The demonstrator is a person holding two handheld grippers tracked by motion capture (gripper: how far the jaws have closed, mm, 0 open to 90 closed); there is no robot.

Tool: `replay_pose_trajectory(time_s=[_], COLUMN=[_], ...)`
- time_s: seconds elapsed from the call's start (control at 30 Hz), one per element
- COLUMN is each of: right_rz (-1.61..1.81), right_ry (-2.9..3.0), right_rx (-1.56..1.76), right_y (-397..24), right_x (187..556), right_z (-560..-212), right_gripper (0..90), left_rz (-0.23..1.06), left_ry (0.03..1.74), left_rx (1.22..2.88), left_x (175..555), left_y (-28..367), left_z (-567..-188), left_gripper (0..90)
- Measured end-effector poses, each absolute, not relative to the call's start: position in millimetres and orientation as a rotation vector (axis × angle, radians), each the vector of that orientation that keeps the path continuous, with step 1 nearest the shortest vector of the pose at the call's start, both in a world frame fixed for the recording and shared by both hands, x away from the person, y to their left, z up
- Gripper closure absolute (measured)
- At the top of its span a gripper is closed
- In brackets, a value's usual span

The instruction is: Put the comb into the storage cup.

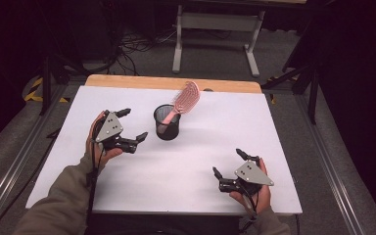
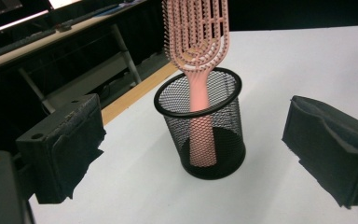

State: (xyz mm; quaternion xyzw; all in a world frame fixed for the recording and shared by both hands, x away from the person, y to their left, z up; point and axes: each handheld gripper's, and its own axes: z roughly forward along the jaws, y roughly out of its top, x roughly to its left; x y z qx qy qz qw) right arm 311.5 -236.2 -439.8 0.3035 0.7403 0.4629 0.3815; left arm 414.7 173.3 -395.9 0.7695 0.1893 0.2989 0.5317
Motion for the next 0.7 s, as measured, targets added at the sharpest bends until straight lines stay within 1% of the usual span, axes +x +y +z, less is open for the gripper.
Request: replay_pose_trajectory(time_s=[0.47,0.7], right_rz=[1.173,1.181], right_ry=[1.888,1.867], right_rx=[0.769,0.753], right_y=[-236.0,-235.0], right_x=[311.0,308.5], right_z=[-439.6,-437.7], right_gripper=[6.3,7.3], left_rz=[0.715,0.715], left_ry=[0.418,0.416], left_rx=[1.835,1.850], left_x=[391.1,380.6], left_y=[185.4,192.6], left_z=[-392.3,-396.7], left_gripper=[6.0,6.0])
